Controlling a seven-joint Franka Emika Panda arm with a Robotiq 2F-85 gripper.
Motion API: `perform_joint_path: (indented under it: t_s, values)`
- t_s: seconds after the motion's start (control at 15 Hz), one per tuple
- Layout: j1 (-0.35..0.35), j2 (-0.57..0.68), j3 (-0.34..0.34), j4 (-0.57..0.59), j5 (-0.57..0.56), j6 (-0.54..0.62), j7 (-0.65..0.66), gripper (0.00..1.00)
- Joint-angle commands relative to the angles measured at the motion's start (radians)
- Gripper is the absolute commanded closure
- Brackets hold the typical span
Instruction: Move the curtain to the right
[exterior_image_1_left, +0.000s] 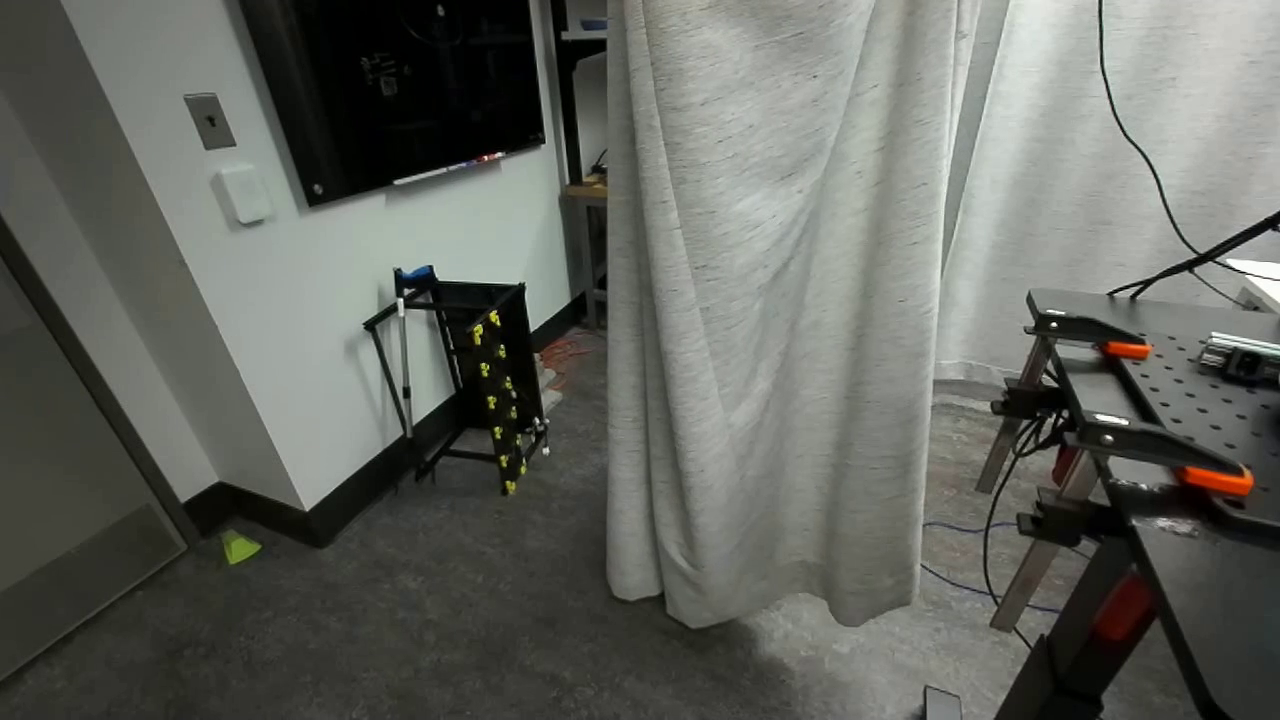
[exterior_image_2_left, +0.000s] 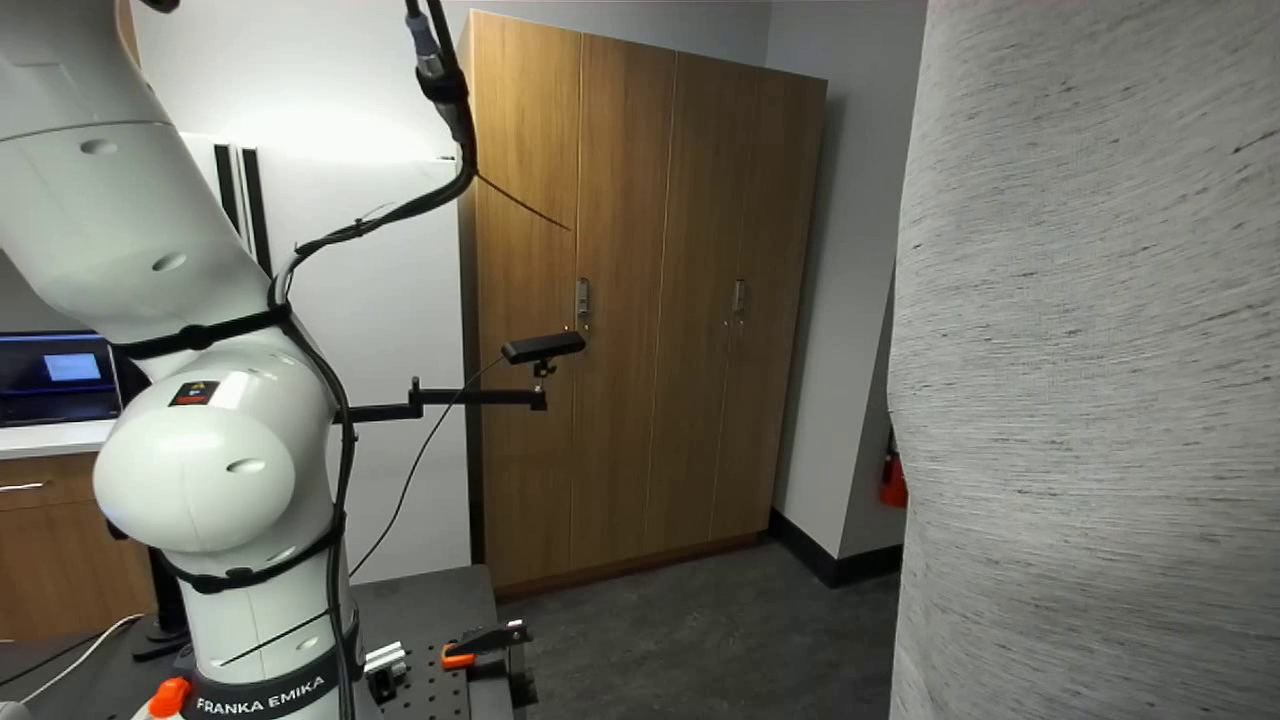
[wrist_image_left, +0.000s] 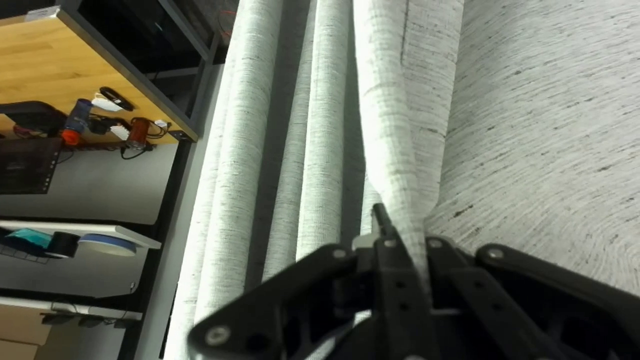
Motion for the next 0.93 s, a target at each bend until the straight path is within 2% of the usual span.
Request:
perform_joint_path:
  t_s: [0.0, 0.33, 0.87]
  values:
    - [0.010, 0.061, -0.045, 0.069, 0.073, -0.056, -0.045, 0.99]
    - [-0.005, 0.081, -0.040, 0.087, 0.112, -0.123, -0.058, 0.99]
    - [-0.035, 0.098, 0.006, 0.102, 0.082, -0.135, -0.038, 0.99]
